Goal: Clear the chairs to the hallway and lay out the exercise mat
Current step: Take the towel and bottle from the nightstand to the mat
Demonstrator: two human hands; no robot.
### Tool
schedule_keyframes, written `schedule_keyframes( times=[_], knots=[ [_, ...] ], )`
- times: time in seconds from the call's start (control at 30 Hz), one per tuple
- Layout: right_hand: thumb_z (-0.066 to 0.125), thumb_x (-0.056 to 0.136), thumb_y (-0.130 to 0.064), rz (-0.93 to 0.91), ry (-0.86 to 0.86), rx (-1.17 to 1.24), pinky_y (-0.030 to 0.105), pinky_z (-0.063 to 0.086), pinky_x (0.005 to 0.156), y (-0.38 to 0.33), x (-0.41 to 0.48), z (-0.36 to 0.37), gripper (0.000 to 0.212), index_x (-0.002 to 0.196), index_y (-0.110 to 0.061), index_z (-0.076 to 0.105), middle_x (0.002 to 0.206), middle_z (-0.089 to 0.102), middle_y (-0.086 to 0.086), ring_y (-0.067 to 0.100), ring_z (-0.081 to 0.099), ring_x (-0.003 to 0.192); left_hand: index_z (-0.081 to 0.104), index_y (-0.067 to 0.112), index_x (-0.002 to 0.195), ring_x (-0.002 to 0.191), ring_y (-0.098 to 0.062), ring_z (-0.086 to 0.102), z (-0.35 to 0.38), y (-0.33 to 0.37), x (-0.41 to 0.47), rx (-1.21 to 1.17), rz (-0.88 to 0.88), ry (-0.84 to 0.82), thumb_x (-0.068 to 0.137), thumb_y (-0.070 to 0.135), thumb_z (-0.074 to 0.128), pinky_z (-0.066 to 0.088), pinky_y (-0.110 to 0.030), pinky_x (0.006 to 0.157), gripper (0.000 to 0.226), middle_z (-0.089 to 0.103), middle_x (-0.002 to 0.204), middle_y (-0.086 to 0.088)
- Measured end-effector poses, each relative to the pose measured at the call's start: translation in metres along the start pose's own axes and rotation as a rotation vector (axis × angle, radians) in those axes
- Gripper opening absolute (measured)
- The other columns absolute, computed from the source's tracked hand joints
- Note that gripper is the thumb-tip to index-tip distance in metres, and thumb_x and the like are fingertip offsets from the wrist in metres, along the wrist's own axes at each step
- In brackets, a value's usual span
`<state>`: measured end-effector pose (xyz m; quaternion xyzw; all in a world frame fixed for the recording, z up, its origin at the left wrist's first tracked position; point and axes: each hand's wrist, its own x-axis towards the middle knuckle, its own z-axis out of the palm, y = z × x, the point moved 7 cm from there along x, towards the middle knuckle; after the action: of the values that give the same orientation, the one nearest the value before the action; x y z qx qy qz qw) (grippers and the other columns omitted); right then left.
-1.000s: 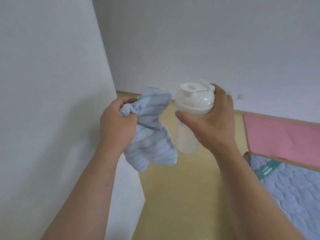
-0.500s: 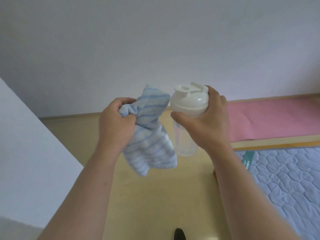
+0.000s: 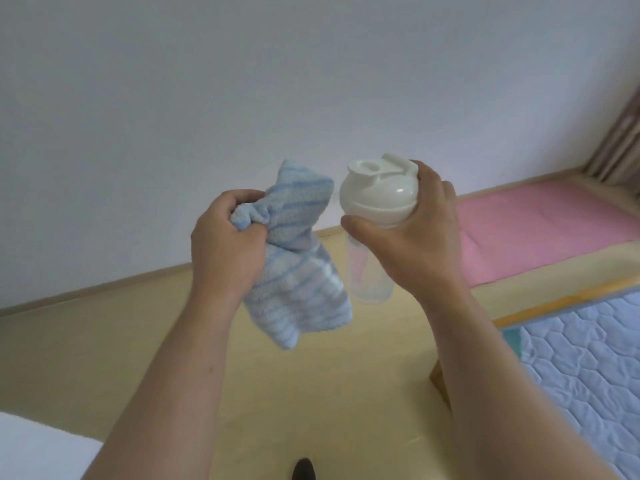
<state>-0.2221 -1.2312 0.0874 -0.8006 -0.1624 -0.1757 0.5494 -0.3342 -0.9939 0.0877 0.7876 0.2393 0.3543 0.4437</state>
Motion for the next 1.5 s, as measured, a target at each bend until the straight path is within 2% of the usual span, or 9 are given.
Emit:
schedule_keyframes(
  times=[0.2,0.37,0.57,0.7,0.93,1.23,1.33,1.5],
  knots=[
    [0.082,0.050,-0.061,0.089,0.173,-0.096,0.011,0.037,0.069,0.027,0.067,0.030,0.095,0.135,-0.043,0.043,0.113,0.047,-0.019,-0.022,0.043,0.101,0.069,0.040,0.096,0.091,-0.004,0.068,0.079,-0.016,0.117,-0.066,0.052,-0.218,0.074,0.007,0.059,0.058,-0.036,0.081,0.041,0.071,0.092,0.026],
    [0.082,0.051,-0.061,0.113,0.284,-0.203,0.008,0.033,0.071,0.048,0.103,0.023,0.092,0.133,-0.042,0.046,0.114,0.049,-0.017,-0.029,0.039,0.097,0.069,0.041,0.095,0.087,-0.002,0.067,0.144,-0.011,0.158,-0.107,0.077,-0.353,0.074,0.007,0.057,0.059,-0.036,0.080,0.042,0.071,0.091,0.027],
    [0.080,0.050,-0.063,0.174,0.453,-0.288,0.009,0.032,0.071,0.119,0.167,-0.006,0.091,0.133,-0.044,0.046,0.111,0.049,-0.018,-0.033,0.035,0.099,0.068,0.043,0.093,0.085,0.002,0.068,0.277,0.009,0.203,-0.158,0.147,-0.536,0.074,0.008,0.055,0.060,-0.038,0.079,0.041,0.071,0.091,0.027],
    [0.080,0.050,-0.063,0.212,0.501,-0.288,0.010,0.032,0.071,0.166,0.218,-0.024,0.091,0.132,-0.043,0.046,0.112,0.050,-0.018,-0.034,0.034,0.099,0.068,0.040,0.095,0.088,0.000,0.067,0.354,0.028,0.223,-0.124,0.198,-0.604,0.076,0.006,0.055,0.059,-0.039,0.081,0.041,0.070,0.091,0.030],
    [0.080,0.049,-0.060,0.235,0.587,-0.280,0.008,0.031,0.071,0.237,0.340,-0.077,0.094,0.135,-0.042,0.046,0.115,0.048,-0.017,-0.034,0.033,0.099,0.069,0.036,0.098,0.091,-0.004,0.067,0.505,0.091,0.282,-0.132,0.262,-0.653,0.077,0.003,0.055,0.059,-0.040,0.084,0.041,0.070,0.091,0.027],
    [0.081,0.049,-0.060,0.296,0.683,-0.367,0.009,0.032,0.072,0.337,0.442,-0.146,0.092,0.132,-0.048,0.045,0.114,0.049,-0.016,-0.033,0.034,0.101,0.069,0.035,0.098,0.089,-0.003,0.066,0.696,0.138,0.317,-0.174,0.344,-0.768,0.076,0.005,0.056,0.058,-0.037,0.084,0.040,0.070,0.090,0.026],
    [0.081,0.049,-0.060,0.305,0.738,-0.403,0.009,0.032,0.072,0.380,0.481,-0.174,0.092,0.133,-0.046,0.046,0.113,0.048,-0.016,-0.030,0.036,0.101,0.068,0.038,0.094,0.087,0.001,0.065,0.778,0.155,0.327,-0.214,0.374,-0.838,0.075,0.005,0.055,0.057,-0.033,0.081,0.041,0.070,0.089,0.028],
    [0.083,0.047,-0.059,0.359,0.850,-0.430,0.009,0.033,0.069,0.444,0.567,-0.233,0.093,0.131,-0.049,0.043,0.112,0.045,-0.019,-0.027,0.040,0.100,0.068,0.035,0.096,0.089,-0.001,0.066,0.926,0.209,0.347,-0.275,0.419,-0.958,0.074,0.006,0.054,0.057,-0.033,0.081,0.039,0.071,0.090,0.023]
  ],
)
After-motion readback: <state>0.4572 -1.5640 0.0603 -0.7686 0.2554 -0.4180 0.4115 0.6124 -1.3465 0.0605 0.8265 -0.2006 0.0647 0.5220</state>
